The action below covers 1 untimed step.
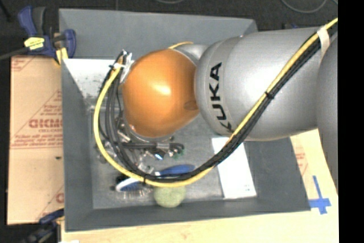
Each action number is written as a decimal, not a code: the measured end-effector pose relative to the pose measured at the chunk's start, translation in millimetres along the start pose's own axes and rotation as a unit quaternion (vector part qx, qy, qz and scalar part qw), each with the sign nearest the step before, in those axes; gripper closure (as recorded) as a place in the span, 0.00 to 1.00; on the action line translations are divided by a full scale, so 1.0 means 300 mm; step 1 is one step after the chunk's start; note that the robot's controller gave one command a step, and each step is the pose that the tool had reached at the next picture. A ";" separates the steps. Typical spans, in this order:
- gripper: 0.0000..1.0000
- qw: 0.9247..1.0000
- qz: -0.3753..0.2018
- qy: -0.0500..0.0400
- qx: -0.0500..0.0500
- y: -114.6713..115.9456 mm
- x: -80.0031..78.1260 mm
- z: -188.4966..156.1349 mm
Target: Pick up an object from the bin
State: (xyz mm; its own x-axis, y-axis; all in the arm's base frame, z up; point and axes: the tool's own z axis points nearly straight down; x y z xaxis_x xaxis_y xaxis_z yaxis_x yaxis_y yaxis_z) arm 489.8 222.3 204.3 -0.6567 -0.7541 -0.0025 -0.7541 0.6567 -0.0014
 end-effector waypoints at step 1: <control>0.00 0.997 -0.079 -0.001 0.000 -0.147 0.049 -0.020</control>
Offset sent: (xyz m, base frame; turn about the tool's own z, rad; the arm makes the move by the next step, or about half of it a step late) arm -0.0095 -0.0967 -0.0501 -0.1840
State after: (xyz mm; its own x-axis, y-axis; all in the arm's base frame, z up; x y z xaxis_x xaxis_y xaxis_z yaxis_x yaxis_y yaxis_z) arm 513.4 182.4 210.4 -0.5296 -0.8482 -0.0039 -0.8482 0.5296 -0.0012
